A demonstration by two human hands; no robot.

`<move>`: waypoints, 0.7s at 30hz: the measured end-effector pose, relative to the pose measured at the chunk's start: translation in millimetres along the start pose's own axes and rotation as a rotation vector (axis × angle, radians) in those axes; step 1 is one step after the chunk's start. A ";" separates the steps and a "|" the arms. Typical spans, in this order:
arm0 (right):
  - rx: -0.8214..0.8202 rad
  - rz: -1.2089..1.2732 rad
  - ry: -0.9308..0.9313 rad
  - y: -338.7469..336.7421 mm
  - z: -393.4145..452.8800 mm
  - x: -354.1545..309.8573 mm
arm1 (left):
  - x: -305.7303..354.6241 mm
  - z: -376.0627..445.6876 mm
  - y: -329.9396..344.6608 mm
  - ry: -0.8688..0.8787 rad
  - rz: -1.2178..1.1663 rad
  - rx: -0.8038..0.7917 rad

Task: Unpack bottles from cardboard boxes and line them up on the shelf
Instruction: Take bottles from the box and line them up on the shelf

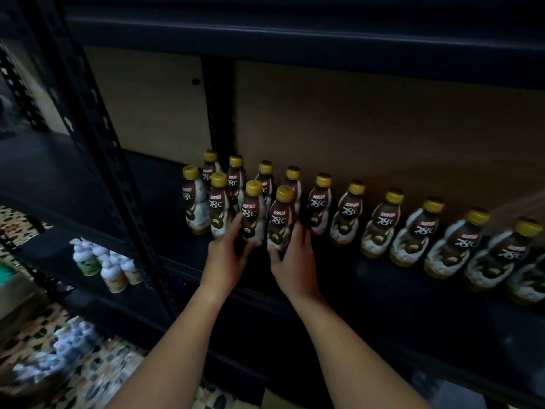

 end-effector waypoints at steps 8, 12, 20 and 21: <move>-0.005 0.014 -0.022 2.1 -1.6 4.1 | 2.3 -1.5 -0.1 0.053 0.024 0.036; -0.038 0.029 -0.026 2.4 -2.0 4.3 | -0.5 -5.4 2.5 -0.052 0.011 0.049; -0.060 0.013 -0.042 1.7 -2.5 4.1 | -6.4 -11.0 3.7 -0.007 0.055 0.152; -0.057 0.010 -0.042 1.8 -2.5 3.8 | -7.1 -10.7 4.4 -0.002 0.050 0.159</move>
Point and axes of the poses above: each hand's wrist, its own z-axis towards the middle knuckle, its own y-axis out of the palm, x = y × z, the point moved 2 cm from there along z, towards the middle knuckle, and after that the axes turned 4 degrees about x, right-handed, at the moved point
